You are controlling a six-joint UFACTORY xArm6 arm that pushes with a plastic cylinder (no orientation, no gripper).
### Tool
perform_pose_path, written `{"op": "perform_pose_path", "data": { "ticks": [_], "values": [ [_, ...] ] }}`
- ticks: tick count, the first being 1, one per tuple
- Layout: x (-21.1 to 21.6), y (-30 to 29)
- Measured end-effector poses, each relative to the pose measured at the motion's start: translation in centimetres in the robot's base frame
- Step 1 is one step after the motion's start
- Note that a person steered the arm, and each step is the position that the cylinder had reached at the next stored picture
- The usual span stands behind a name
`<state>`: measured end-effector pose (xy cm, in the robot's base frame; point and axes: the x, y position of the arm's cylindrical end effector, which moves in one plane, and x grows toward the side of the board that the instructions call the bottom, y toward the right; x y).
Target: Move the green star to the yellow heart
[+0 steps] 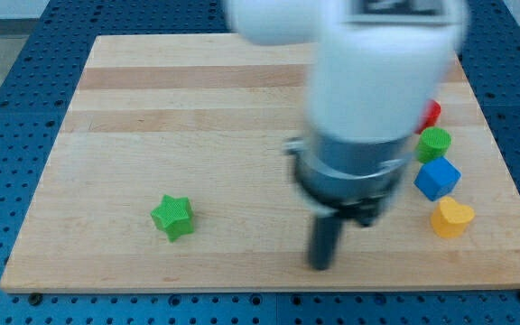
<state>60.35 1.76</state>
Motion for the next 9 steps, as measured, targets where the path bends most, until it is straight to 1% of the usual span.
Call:
{"op": "perform_pose_path", "data": {
  "ticks": [1,2,3,4,5,6,7,8,9],
  "values": [
    [1.4,-10.0],
    [-1.9,-19.8],
    [-7.5,-21.0],
    [-7.1,-16.1],
    [-2.2,-13.8],
    [-0.9,-11.9],
    [-1.6,-12.0],
    [-3.3,-9.1],
    [-3.7,-2.7]
  ]
}}
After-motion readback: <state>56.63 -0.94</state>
